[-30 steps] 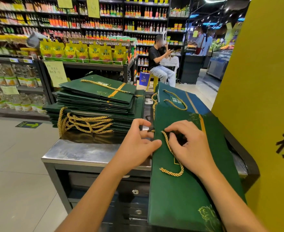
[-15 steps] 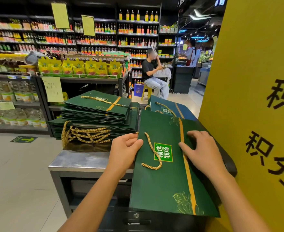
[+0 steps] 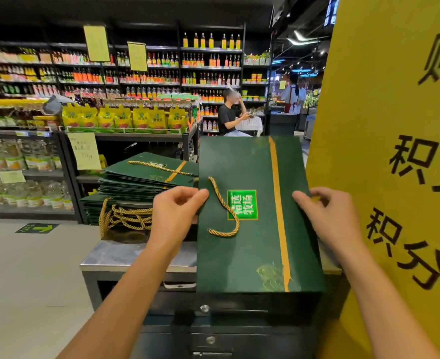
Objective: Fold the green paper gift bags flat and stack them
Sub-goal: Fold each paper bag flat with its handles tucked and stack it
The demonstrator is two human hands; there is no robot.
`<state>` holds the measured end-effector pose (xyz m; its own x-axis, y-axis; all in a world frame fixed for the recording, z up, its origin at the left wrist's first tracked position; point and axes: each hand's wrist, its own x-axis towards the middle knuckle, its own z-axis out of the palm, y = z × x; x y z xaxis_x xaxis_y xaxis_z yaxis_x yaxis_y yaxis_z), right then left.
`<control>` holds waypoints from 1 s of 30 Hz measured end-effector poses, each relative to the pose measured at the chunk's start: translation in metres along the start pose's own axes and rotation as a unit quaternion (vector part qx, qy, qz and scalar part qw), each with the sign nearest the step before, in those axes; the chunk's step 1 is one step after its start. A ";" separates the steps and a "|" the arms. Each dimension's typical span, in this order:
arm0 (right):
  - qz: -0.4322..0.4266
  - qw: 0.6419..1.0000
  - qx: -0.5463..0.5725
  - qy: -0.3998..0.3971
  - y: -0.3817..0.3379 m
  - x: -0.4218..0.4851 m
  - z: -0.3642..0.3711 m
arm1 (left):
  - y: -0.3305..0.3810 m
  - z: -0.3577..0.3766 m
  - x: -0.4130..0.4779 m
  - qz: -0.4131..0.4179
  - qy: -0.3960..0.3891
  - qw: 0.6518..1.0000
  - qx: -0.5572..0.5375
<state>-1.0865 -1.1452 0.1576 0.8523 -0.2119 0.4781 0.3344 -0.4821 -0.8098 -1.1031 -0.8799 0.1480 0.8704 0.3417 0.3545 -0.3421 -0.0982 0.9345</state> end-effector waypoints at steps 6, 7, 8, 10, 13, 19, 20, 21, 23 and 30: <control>-0.095 0.985 0.120 0.075 -0.050 0.004 -0.020 | 0.053 -0.005 0.009 0.149 0.040 0.988 0.019; -0.100 0.981 0.146 0.084 -0.056 0.003 -0.023 | 0.058 -0.005 0.009 0.158 0.041 0.987 0.000; -0.102 0.976 0.170 0.089 -0.059 0.002 -0.025 | 0.061 -0.005 0.008 0.166 0.041 0.985 -0.016; -0.109 0.970 0.202 0.085 -0.064 0.002 -0.030 | 0.065 -0.004 0.006 0.181 0.035 0.982 -0.030; -0.082 0.960 0.265 0.048 -0.053 0.010 -0.030 | 0.059 -0.004 0.007 0.196 0.008 0.980 -0.033; 0.052 0.956 0.285 -0.046 -0.015 0.016 -0.021 | 0.029 -0.006 0.010 0.117 -0.052 0.991 -0.033; 0.087 0.961 0.255 -0.064 -0.010 0.014 -0.020 | 0.024 -0.005 0.010 0.093 -0.053 0.994 -0.032; 0.105 0.966 0.220 -0.080 -0.005 0.012 -0.018 | 0.019 -0.004 0.009 0.065 -0.054 0.996 -0.030; 0.121 0.973 0.173 -0.097 0.008 0.008 -0.015 | 0.010 -0.002 0.009 0.007 -0.070 0.997 -0.032; 0.160 0.977 0.093 -0.106 0.032 -0.008 -0.007 | -0.025 0.003 0.001 -0.154 -0.124 0.980 -0.031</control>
<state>-1.0849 -1.1649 0.1301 0.9828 -0.1364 0.1244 0.0870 -0.2518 -0.9639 -1.0927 -0.8802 0.1247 0.9923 0.1089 0.0591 -0.0630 0.0330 0.9975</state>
